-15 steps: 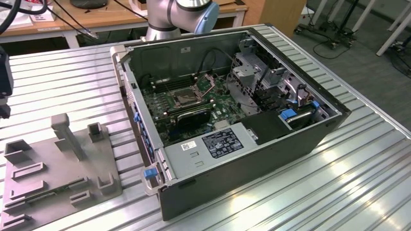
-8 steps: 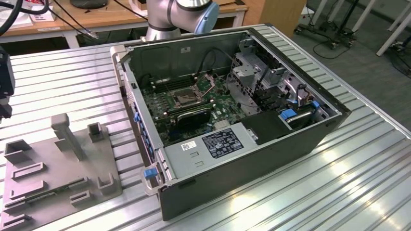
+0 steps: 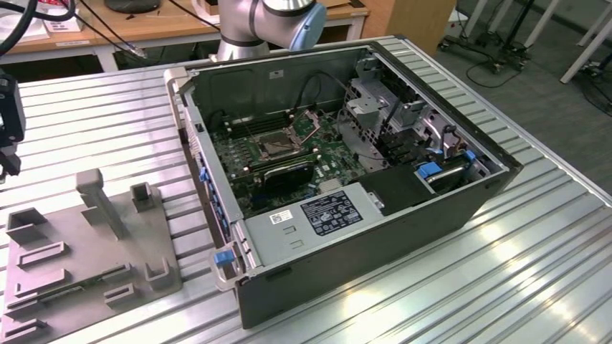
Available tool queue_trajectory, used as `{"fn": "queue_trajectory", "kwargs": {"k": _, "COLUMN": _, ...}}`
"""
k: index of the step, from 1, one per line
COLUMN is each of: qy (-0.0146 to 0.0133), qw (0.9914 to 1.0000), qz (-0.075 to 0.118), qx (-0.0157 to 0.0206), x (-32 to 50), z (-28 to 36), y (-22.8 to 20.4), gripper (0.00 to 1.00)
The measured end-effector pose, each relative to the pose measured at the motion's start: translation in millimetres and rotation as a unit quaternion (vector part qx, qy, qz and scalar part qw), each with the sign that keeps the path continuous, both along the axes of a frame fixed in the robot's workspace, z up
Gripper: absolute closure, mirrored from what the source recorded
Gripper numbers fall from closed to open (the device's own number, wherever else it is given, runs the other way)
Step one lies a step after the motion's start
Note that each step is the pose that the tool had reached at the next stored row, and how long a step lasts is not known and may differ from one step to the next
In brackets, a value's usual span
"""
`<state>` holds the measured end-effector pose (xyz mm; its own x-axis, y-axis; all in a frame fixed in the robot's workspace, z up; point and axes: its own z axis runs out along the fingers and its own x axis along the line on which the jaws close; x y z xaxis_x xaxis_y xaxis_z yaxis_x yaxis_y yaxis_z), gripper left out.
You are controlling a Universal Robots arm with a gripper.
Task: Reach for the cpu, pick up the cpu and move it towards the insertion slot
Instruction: 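Pick up the cpu and move it towards the insertion slot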
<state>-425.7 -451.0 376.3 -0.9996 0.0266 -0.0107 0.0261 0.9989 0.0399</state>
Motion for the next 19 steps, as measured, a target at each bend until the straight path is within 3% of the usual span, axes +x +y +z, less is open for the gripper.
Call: {"fn": "queue_trajectory", "kwargs": {"k": 19, "qy": -0.0003, "qw": 1.00000, "qz": 0.000, "qx": 0.0007, "x": 4.9, "z": -0.4, "y": 0.0, "gripper": 0.45}}
